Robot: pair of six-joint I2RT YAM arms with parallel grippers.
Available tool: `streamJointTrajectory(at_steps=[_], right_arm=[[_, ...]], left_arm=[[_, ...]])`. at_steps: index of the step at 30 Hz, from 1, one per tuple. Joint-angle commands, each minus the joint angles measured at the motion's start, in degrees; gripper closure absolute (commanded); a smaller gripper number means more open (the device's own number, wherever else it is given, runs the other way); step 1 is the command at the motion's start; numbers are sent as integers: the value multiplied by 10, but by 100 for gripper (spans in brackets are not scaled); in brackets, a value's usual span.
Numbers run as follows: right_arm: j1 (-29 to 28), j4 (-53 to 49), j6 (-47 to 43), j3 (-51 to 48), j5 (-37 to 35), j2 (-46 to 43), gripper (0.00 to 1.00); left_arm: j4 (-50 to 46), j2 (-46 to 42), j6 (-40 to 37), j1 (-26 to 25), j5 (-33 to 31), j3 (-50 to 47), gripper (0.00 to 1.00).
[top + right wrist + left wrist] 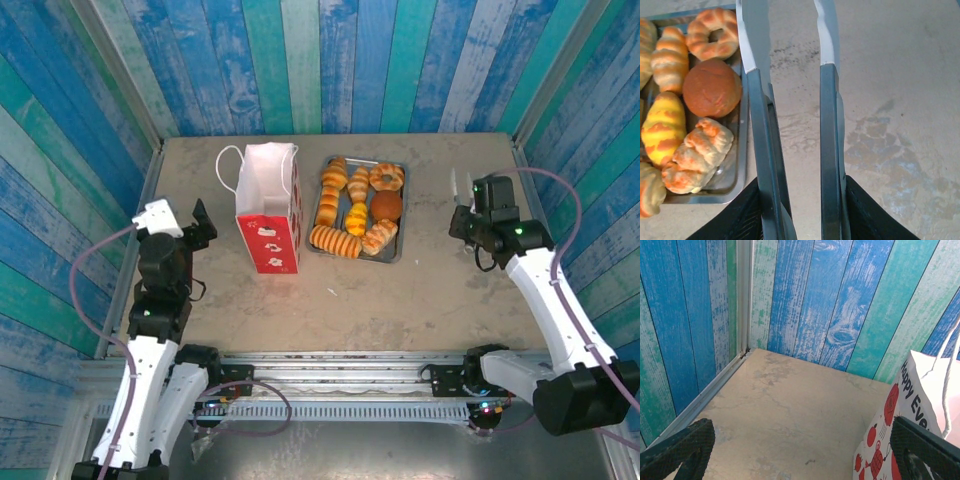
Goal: Place the fake bread into the paper bag
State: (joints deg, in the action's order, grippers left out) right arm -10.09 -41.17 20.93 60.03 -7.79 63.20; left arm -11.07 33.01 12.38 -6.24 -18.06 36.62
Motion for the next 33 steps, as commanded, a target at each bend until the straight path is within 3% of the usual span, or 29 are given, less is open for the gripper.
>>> streamJointTrajectory(at_steps=[1,5,10,14,18,25,33], right_arm=[[-8,-25,-45,40,33,13,60],[-19,-63,-72,80,40,36,60],[-30,-73,-74,101,73,61,60],[-43,-81,-73,115,94,82,60],[-54,-104,-81,132,99,100,60],[-61,-112,-78,139,99,106,60],[-65,-111,-73,153,92,115,61]], left_arm=[[7,17,13,3,-9,40,6],[-22,66,22,3,-11,145,6],[-92,172,6,4,75,297,6],[-185,281,-15,14,176,424,6],[-255,377,-36,60,326,510,6],[-253,456,-41,92,440,521,0],[-258,471,-55,96,482,500,24]])
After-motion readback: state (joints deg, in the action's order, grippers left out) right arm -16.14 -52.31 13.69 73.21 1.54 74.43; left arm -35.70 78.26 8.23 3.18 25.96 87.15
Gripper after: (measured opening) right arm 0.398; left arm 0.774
